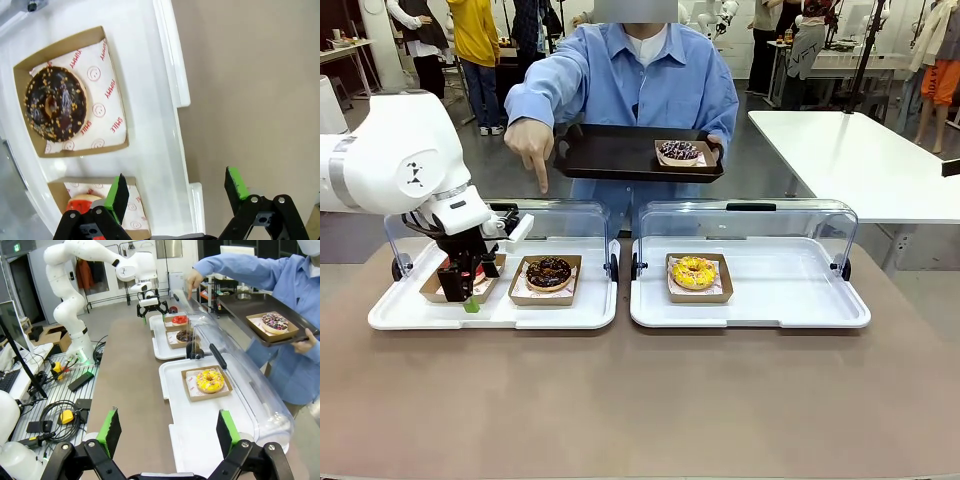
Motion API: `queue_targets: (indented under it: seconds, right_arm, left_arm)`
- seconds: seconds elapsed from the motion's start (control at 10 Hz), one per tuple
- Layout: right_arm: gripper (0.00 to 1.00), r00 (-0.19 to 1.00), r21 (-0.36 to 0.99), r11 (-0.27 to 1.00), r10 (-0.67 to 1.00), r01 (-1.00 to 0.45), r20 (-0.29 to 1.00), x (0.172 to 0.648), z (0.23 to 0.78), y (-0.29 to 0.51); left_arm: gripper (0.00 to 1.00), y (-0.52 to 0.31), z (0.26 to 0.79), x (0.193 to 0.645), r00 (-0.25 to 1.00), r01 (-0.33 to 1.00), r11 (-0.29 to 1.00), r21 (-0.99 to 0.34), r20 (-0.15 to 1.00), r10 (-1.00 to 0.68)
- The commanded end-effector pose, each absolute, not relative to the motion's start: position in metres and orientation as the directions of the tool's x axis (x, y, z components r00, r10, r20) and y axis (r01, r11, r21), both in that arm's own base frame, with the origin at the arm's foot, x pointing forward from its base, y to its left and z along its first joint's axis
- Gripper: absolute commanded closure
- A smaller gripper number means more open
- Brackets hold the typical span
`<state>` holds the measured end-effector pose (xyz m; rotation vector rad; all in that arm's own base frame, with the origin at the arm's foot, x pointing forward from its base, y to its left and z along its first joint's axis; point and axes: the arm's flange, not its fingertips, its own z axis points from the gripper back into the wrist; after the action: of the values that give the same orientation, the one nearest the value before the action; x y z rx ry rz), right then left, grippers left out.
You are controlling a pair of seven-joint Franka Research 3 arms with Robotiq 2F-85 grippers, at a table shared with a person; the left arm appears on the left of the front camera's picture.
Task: Provide the desired donut to the person.
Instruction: Pick up and lift the Paper togo box containing the Donut pointed at by the person.
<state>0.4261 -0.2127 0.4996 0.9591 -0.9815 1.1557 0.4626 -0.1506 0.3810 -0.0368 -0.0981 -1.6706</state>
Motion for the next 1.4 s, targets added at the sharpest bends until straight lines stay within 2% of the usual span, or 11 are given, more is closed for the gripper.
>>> queue_targets:
  seconds: [0.0, 0.6, 0.8, 1.3]
  right_arm:
    - [0.0, 0.126, 0.09, 0.142, 0.268, -0.986, 0.955, 0.427, 0.499, -0.212]
    - [0.0, 0.126, 0.09, 0.142, 0.268, -0.986, 0.955, 0.427, 0.499, -0.212]
    - [0.0, 0.126, 0.09, 0.142, 0.268, -0.986, 0.955, 0.427, 0.499, -0.212]
    - [0.0, 0.126, 0.09, 0.142, 0.268, -0.986, 0.955, 0.427, 0.499, -0.212]
  left_arm:
    - [0.0, -0.171, 0.373, 0.47, -0.117, 0.992, -0.114, 0.063, 0.058, -0.991]
    - [0.0, -0.184, 0.355, 0.51, -0.095, 0.993, -0.094, 0.066, 0.003, -0.996]
    - [0.0, -0.187, 0.35, 0.514, -0.1, 0.994, -0.098, 0.046, 0.034, -0.994]
    - [0.0, -0.192, 0.334, 0.519, -0.07, 0.997, -0.069, 0.035, 0.011, -0.998]
